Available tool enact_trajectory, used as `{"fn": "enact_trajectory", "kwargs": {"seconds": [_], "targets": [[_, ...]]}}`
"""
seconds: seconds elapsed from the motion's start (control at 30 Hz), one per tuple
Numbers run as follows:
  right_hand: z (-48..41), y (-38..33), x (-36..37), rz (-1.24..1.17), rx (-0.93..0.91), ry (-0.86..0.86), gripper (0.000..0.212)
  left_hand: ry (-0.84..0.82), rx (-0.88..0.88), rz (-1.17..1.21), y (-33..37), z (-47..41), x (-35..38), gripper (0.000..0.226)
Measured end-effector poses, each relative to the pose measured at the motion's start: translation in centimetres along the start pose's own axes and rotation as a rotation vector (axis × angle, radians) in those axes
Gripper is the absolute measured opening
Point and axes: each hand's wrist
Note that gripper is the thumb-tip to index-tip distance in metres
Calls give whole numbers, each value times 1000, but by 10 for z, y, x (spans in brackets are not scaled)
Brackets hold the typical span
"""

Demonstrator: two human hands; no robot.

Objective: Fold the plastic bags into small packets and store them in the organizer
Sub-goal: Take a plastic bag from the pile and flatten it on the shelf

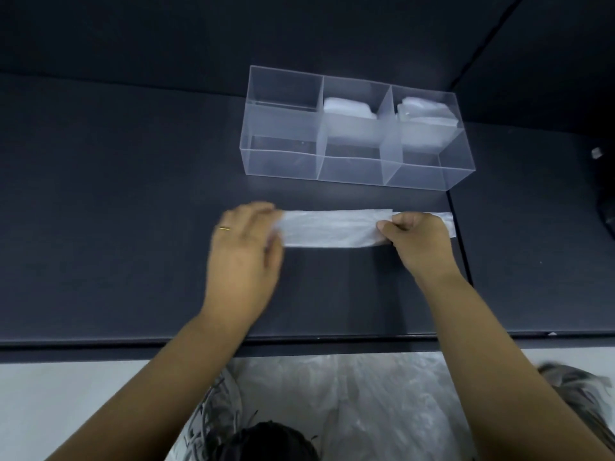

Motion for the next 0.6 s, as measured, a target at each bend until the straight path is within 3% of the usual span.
{"fn": "enact_trajectory", "kwargs": {"seconds": [0.07, 0.13, 0.17, 0.2, 0.23, 0.3, 0.33, 0.4, 0.47, 0.6], "targets": [[1, 0, -1, 2, 7, 2, 29, -280, 136, -151, 9, 8, 13, 48], [2, -3, -2, 3, 17, -5, 22, -534, 92, -360, 7, 10, 20, 76], [2, -5, -2, 11, 34, -9, 13, -578, 73, -426, 3, 11, 23, 82], [4, -8, 0, 58, 47, 20, 6, -585, 70, -460, -1, 13, 26, 84], [8, -12, 3, 175, 23, 103, 17, -584, 73, -476, -3, 14, 28, 84], [24, -23, 19, 387, -227, 287, 42, -590, 78, -490, -2, 13, 30, 83], [33, -29, 30, 390, -400, 274, 47, -592, 75, -481, -1, 13, 30, 83], [46, -36, 53, 360, -617, -16, 45, -581, 85, -447, -2, 13, 31, 81], [48, -25, 64, 468, -619, -253, 49, -580, 105, -434, -3, 13, 30, 80], [27, 17, 33, 714, -536, -234, 63, -571, 119, -448, 0, 12, 27, 80]]}}
Point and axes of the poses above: each hand's wrist, its own z-axis away from the middle knuckle, its own x-axis out of the palm, y = z × x, and after that the axes turned 5 degrees about -y, right-handed
